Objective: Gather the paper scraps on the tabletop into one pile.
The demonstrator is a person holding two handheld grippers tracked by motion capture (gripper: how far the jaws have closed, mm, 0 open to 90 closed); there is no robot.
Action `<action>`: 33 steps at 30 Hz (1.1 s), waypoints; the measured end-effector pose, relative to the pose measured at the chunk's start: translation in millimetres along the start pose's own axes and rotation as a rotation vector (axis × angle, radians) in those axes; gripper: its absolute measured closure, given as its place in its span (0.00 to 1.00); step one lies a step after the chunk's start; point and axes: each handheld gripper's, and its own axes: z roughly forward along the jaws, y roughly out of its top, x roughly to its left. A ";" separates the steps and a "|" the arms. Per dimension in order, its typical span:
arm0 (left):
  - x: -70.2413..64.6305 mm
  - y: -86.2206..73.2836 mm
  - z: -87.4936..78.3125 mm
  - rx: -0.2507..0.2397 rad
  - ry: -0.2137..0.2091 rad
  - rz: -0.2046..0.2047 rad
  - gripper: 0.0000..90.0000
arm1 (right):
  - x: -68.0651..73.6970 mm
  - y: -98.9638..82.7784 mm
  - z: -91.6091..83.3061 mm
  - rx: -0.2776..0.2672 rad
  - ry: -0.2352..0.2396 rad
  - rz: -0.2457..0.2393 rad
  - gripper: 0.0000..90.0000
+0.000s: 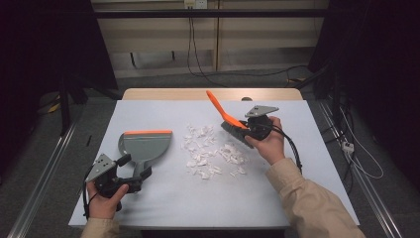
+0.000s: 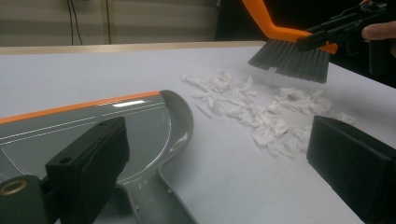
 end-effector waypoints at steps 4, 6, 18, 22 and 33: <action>0.7 -1.0 0.8 0.002 -0.001 -0.006 0.06 | -10.4 -7.7 11.1 0.028 -0.028 0.019 0.79; 1.0 -1.1 0.9 0.001 -0.002 -0.006 0.06 | -12.9 -12.8 16.1 0.050 -0.022 0.032 0.79; 1.3 -0.2 2.5 0.005 -0.005 -0.005 0.06 | -7.8 7.2 18.3 0.196 -0.049 0.072 0.76; 2.8 0.4 1.0 0.000 -0.002 -0.004 0.06 | -6.7 6.3 19.0 0.231 -0.032 0.069 0.79; 2.3 0.7 2.2 0.003 -0.002 -0.001 0.06 | 16.2 14.6 4.6 0.175 0.167 -0.073 0.79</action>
